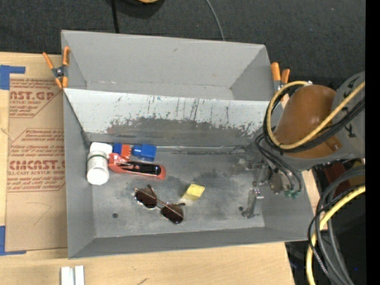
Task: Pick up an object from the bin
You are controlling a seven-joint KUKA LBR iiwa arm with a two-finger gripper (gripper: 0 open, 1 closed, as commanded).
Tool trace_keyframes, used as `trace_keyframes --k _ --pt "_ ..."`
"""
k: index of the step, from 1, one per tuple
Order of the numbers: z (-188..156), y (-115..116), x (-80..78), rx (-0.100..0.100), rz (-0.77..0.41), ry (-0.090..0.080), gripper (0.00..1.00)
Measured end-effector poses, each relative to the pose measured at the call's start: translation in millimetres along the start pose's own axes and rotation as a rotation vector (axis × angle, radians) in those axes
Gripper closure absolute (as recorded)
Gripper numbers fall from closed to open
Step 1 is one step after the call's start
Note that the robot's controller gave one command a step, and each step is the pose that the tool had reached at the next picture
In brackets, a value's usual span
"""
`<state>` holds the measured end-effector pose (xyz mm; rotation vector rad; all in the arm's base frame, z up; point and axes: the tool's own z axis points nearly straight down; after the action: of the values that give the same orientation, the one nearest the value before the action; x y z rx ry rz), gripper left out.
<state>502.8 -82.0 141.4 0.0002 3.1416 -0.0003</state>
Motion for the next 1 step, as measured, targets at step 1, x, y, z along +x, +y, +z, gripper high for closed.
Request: trace_keyframes --k 1 --pt "42.3 13.5 4.4 0.001 -0.04 -0.003 0.0"
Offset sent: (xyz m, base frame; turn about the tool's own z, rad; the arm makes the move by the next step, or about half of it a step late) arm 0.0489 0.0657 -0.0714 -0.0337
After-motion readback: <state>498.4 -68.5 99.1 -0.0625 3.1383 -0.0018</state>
